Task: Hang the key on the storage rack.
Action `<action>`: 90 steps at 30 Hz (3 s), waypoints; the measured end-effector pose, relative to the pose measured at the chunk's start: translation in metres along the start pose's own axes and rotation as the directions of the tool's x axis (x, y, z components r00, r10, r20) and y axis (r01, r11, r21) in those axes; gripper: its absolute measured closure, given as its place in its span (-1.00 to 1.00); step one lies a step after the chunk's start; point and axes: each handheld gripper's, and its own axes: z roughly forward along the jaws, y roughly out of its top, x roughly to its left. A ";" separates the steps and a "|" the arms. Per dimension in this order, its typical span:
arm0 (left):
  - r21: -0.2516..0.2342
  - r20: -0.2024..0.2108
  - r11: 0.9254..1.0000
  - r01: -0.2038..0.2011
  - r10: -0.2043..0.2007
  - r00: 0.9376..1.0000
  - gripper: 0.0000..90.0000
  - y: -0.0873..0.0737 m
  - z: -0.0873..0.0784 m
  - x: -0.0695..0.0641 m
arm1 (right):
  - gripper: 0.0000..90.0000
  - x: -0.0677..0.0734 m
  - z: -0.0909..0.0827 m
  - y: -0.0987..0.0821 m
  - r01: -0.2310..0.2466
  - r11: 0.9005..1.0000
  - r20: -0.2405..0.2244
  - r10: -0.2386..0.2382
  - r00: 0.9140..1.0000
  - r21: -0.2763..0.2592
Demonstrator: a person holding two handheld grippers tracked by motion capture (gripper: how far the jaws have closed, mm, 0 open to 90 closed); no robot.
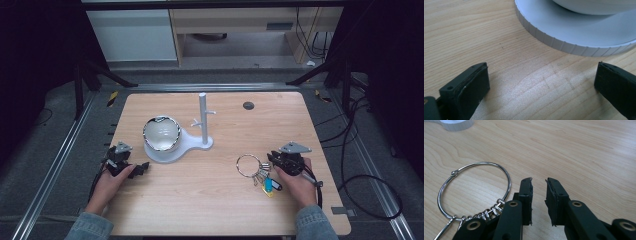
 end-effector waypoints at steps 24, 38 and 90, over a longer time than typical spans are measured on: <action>0.000 0.000 1.000 0.000 0.000 1.000 -1.00 0.000 0.000 0.000 | 0.41 0.004 0.009 -0.004 0.010 0.999 -0.116 -0.004 0.993 0.049; 0.000 0.000 1.000 0.000 0.000 1.000 -1.00 0.000 0.000 0.000 | 0.65 0.010 -0.002 -0.010 0.022 0.998 -0.132 -0.013 0.991 0.066; 0.000 0.000 1.000 0.000 0.000 1.000 -1.00 0.000 0.000 0.000 | 0.82 0.012 -0.018 -0.017 0.048 0.992 -0.080 -0.039 0.996 0.115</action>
